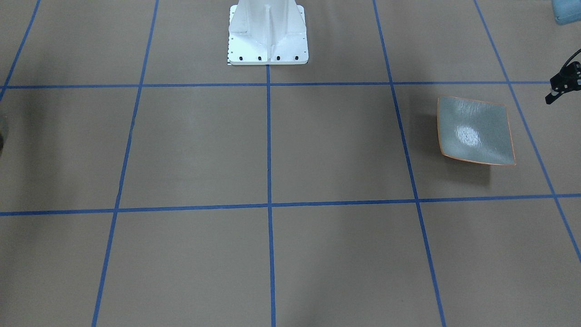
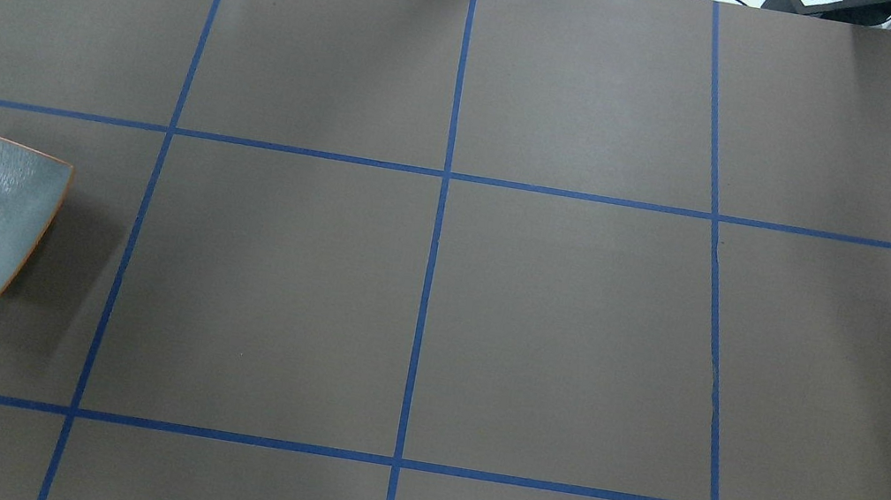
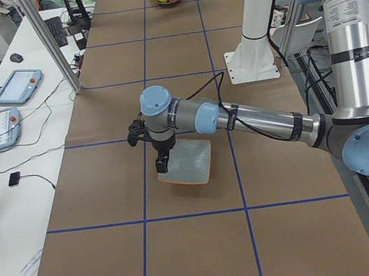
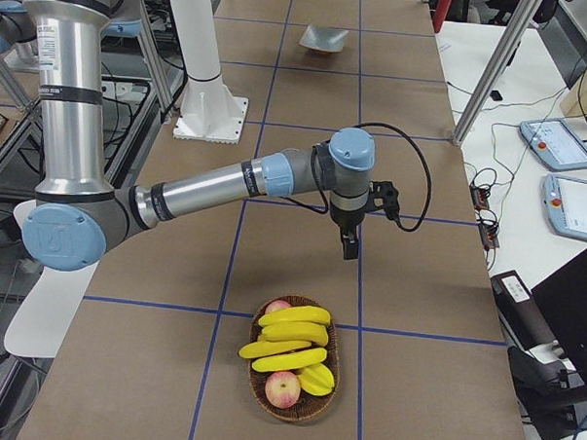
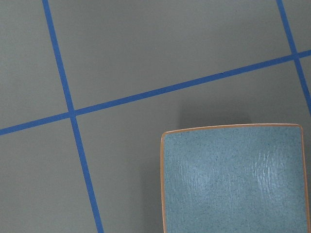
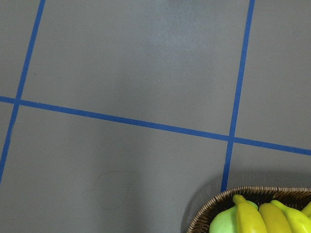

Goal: Transfer all bananas from basket to plate

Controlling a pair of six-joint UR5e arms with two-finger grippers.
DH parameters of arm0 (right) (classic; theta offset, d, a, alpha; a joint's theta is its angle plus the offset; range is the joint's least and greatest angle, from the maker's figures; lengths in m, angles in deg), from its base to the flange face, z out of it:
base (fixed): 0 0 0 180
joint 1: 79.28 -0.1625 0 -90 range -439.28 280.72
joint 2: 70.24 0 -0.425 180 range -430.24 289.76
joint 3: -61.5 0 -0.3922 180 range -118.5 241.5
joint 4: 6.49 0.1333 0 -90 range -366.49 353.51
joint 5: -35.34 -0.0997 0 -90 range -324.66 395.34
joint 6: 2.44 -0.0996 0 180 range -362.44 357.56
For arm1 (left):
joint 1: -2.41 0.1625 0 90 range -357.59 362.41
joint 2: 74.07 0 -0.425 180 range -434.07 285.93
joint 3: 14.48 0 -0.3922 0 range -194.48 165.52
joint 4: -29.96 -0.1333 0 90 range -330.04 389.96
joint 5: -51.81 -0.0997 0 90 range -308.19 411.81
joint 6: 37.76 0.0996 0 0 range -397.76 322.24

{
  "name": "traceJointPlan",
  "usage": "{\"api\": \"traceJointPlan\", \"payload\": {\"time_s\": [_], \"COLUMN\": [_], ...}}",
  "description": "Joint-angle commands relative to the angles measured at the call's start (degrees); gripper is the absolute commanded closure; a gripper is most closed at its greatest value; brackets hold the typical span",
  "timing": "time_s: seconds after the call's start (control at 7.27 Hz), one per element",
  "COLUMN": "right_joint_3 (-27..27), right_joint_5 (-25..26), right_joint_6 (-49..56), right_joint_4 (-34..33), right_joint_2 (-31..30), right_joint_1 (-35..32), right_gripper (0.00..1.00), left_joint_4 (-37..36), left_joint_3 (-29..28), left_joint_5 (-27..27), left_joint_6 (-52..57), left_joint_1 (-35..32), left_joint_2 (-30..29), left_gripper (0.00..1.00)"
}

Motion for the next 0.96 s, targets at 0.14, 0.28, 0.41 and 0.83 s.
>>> {"api": "traceJointPlan", "payload": {"time_s": [0.14, 0.28, 0.41, 0.83], "right_joint_3": [-2.1, -4.0, -4.6, -4.6], "right_joint_5": [-6.4, -7.6, -7.4, -7.2], "right_joint_6": [-0.1, -0.1, -0.1, -1.0], "right_joint_4": [0.3, 1.0, 2.6, 16.1], "right_joint_2": [-4.0, -5.8, -6.5, -16.3], "right_joint_1": [-0.9, -1.4, -1.4, -1.4], "right_gripper": [0.00, 0.00, 0.00, 0.00], "left_joint_4": [0.1, 0.2, 0.1, 0.2], "left_joint_3": [0.6, 0.3, 0.4, -0.6], "left_joint_5": [0.4, 1.7, 1.9, 2.4], "left_joint_6": [0.1, 0.1, 0.1, 0.1], "left_joint_1": [0.1, 0.1, 0.1, 0.3], "left_joint_2": [-0.1, 0.1, 0.1, 1.1], "left_gripper": [0.01, 0.01, 0.01, 0.01]}}
